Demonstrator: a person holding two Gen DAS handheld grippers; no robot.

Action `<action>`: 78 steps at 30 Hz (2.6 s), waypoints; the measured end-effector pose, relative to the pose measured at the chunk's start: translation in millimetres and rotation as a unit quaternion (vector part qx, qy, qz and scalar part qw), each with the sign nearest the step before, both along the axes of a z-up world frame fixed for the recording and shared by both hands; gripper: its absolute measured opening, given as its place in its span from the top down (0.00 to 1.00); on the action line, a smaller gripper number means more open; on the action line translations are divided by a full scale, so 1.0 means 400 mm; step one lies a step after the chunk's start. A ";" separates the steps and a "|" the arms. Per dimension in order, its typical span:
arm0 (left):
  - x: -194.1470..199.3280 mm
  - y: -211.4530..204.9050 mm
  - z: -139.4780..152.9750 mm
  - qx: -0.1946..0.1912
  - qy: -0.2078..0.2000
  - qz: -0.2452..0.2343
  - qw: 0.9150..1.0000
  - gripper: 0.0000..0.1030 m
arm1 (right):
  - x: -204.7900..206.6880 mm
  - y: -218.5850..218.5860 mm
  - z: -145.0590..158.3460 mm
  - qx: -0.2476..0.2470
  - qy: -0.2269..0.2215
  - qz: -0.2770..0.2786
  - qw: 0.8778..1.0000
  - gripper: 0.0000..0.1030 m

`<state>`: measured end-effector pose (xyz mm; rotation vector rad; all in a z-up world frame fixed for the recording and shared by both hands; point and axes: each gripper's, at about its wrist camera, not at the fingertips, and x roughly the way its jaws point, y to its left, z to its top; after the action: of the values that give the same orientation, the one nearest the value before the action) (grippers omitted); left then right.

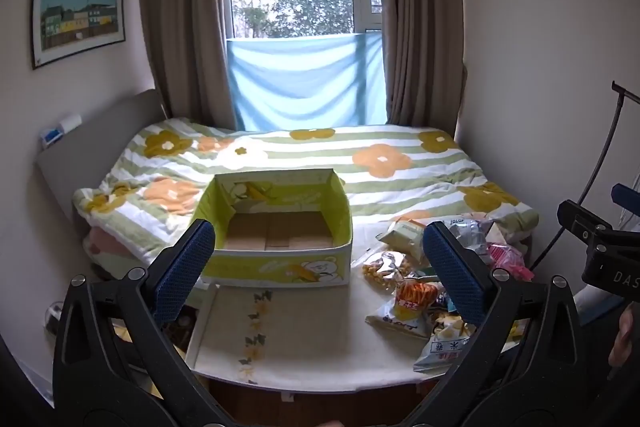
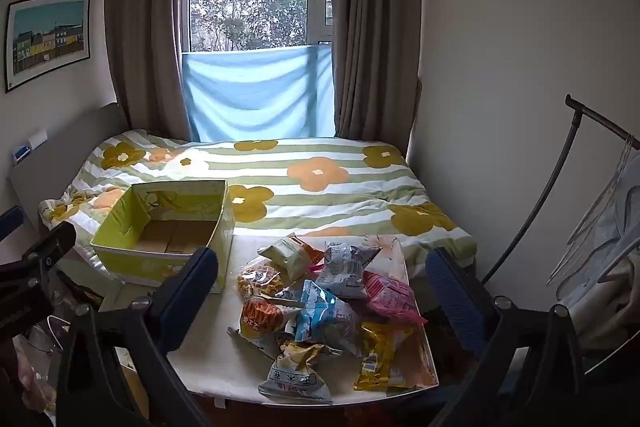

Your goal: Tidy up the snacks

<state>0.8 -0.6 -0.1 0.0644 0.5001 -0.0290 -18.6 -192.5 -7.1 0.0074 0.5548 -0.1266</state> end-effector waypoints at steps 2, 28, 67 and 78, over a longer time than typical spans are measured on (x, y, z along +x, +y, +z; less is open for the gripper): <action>0.004 -0.004 0.001 -0.005 0.001 0.002 1.000 0.00 | 0.003 -0.002 0.000 0.002 0.005 -0.002 1.000 0.00; -0.022 0.002 0.004 -0.008 -0.002 0.002 1.000 0.00 | -0.019 0.001 -0.011 0.007 0.004 -0.003 1.000 0.00; -0.030 0.014 -0.003 -0.019 0.004 0.002 1.000 0.00 | -0.018 0.018 0.002 0.006 0.007 0.002 1.000 0.00; -0.033 0.022 -0.002 -0.020 0.009 0.002 1.000 0.00 | -0.021 0.032 -0.003 0.007 0.012 0.003 1.000 0.00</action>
<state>-12.3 8.3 -0.7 0.0243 0.5167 -0.0362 -27.1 -179.6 -8.2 0.0189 0.5788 -0.1176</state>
